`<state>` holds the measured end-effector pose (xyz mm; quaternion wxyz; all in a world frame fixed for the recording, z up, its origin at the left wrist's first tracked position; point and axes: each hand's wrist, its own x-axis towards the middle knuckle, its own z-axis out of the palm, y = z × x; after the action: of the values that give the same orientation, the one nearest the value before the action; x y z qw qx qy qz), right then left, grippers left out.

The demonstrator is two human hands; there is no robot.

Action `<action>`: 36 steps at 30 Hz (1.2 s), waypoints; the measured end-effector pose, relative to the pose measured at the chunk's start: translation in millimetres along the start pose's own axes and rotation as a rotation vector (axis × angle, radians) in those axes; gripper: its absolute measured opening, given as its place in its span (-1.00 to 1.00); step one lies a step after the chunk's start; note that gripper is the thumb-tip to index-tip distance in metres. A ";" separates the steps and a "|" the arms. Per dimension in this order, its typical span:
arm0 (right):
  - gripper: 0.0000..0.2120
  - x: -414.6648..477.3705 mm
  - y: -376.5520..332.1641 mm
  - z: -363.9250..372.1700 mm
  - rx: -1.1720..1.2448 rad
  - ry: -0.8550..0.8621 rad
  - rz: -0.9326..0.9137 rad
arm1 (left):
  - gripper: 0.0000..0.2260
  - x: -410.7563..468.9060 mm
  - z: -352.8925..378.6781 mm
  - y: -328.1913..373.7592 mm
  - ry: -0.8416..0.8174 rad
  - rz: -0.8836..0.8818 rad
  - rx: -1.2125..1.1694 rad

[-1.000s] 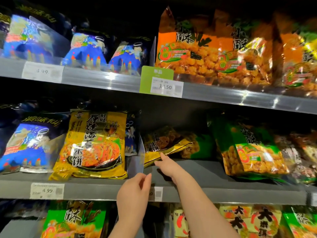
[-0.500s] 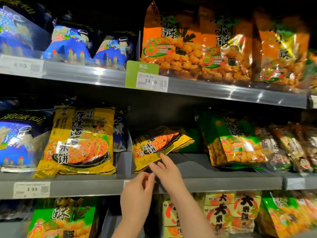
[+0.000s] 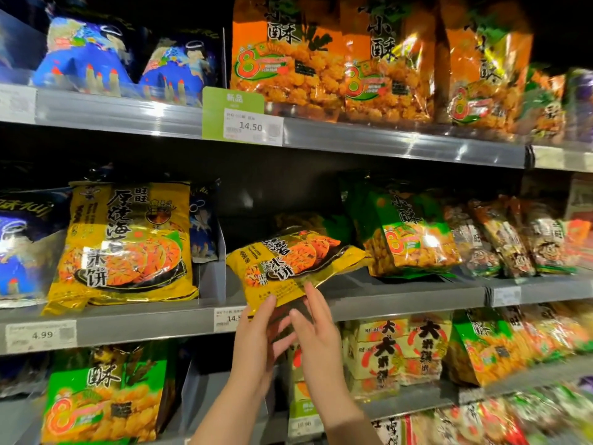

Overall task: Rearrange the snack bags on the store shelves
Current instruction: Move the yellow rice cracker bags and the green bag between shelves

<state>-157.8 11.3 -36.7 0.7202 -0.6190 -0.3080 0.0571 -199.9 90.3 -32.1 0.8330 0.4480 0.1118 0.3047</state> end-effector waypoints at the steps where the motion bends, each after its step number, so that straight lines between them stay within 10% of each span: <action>1: -0.55 -5.4 4.1 -2.7 -0.002 0.002 0.010 | -0.69 0.4 0.1 -0.4 -0.003 -0.008 -0.065; 14: -0.49 -22.4 27.8 -67.1 0.495 0.294 0.236 | -0.53 -47.5 -9.3 -15.0 -0.049 0.025 -0.052; 26: -0.05 -63.6 58.8 -136.0 0.143 -0.163 0.539 | -0.34 -136.6 -52.6 -51.8 -0.068 -0.120 0.295; 32: -0.67 -104.4 92.4 -123.5 0.086 -0.313 0.559 | -0.52 -157.6 -87.7 -70.9 0.241 -0.192 0.654; 36: -0.69 -123.5 118.2 -109.0 0.108 -0.357 0.610 | -0.48 -159.8 -97.3 -90.6 0.456 -0.227 0.950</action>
<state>-165.6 -112.4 -197.1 0.6365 -0.6238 -0.2265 0.3931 -333.8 21.7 -175.6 0.5210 0.6830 0.4631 0.2181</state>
